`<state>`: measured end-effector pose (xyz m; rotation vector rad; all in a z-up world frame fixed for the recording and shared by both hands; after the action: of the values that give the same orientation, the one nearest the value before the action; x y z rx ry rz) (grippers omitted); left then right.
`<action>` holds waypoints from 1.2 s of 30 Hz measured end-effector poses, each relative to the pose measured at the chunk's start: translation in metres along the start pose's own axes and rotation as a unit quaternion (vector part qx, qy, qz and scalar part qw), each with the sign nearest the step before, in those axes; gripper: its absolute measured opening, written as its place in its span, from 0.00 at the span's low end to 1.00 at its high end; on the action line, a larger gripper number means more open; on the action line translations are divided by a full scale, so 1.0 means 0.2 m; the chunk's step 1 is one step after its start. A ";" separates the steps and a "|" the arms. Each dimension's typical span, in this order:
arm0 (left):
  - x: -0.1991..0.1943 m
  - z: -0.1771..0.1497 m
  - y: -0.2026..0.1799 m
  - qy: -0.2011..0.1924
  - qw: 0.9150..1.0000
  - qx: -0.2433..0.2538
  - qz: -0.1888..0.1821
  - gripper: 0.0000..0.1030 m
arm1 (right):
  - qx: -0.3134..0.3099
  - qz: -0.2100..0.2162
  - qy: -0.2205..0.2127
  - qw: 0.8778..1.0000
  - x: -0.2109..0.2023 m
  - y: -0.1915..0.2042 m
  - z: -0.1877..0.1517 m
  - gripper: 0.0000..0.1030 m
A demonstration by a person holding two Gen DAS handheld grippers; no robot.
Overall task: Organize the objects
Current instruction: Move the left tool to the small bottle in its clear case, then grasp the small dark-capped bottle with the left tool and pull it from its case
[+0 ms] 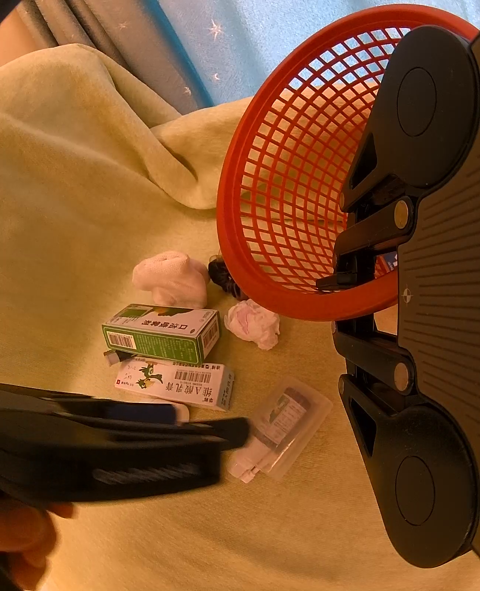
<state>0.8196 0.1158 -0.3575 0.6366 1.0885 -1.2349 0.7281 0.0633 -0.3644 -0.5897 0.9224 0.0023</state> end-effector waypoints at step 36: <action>0.15 -0.15 -0.06 0.030 0.990 0.134 -0.016 0.15 | 0.002 0.001 -0.007 1.000 -0.02 0.01 -0.03 0.01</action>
<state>0.7976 0.1252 -0.3940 0.8676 0.9927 -1.4103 0.7211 0.0632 -0.3657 -0.5850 0.9102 0.0066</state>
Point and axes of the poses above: each gripper's, at about its wrist camera, not at the fingertips, and x roughly the way its jaws point, y to its left, z to its top, the point moved 3 cm from there along x, roughly the way its jaws point, and after that the axes turned 12 degrees about x, right-handed, at the moved point
